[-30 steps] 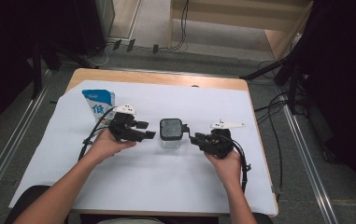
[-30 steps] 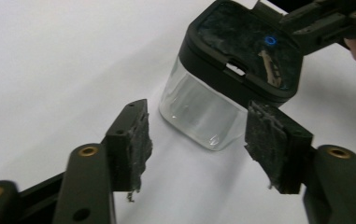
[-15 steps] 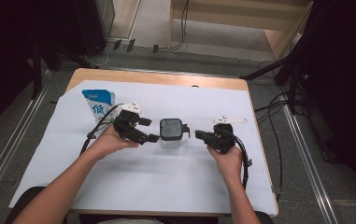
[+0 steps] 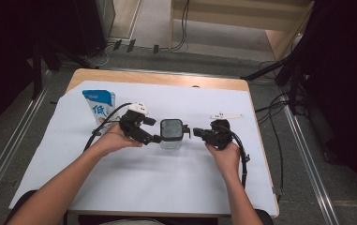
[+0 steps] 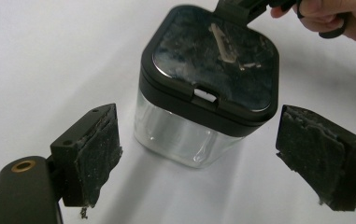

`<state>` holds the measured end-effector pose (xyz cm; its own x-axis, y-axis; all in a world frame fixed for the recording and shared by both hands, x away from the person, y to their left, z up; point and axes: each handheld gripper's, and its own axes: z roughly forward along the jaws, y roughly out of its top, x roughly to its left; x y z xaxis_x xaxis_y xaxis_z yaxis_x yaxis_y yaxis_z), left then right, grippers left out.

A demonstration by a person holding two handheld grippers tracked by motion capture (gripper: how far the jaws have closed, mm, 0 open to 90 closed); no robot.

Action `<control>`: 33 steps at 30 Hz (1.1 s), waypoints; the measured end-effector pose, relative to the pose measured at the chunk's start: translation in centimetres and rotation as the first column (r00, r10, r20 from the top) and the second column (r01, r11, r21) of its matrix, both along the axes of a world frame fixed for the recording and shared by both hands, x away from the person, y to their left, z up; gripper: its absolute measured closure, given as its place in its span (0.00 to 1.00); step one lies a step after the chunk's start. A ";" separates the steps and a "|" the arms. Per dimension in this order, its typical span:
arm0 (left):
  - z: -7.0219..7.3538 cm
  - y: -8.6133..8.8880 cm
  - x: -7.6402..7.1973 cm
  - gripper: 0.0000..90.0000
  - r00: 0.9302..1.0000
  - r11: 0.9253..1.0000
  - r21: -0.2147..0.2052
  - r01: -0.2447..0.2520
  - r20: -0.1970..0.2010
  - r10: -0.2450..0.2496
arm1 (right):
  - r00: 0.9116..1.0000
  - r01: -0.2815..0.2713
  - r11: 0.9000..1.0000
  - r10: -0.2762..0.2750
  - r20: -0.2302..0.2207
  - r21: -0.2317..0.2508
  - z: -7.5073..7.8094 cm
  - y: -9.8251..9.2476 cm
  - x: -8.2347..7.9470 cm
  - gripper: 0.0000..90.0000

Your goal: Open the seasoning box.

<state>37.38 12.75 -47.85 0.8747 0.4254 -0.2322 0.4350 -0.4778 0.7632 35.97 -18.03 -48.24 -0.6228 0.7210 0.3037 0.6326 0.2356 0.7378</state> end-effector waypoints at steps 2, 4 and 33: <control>-0.3 -0.1 0.2 0.14 1.000 1.000 -0.009 0.018 -0.007 -0.018 | 1.000 -0.009 1.000 0.009 -0.002 -0.009 -0.1 0.1 0.0 1.00; -0.4 -0.3 0.1 0.13 1.000 1.000 -0.011 0.024 0.008 -0.024 | 1.000 -0.012 1.000 0.012 -0.003 -0.010 -0.2 0.2 0.1 1.00; -1.6 -2.4 1.0 0.16 0.995 0.994 0.045 0.095 0.040 -0.097 | 1.000 -0.014 1.000 0.014 -0.017 -0.007 -0.4 0.7 0.3 1.00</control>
<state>38.37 10.36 -49.44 0.9205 0.3479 -0.1776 0.3536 -0.5489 0.7574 36.27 -17.31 -48.69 -0.6280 0.7143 0.3088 0.6412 0.2501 0.7255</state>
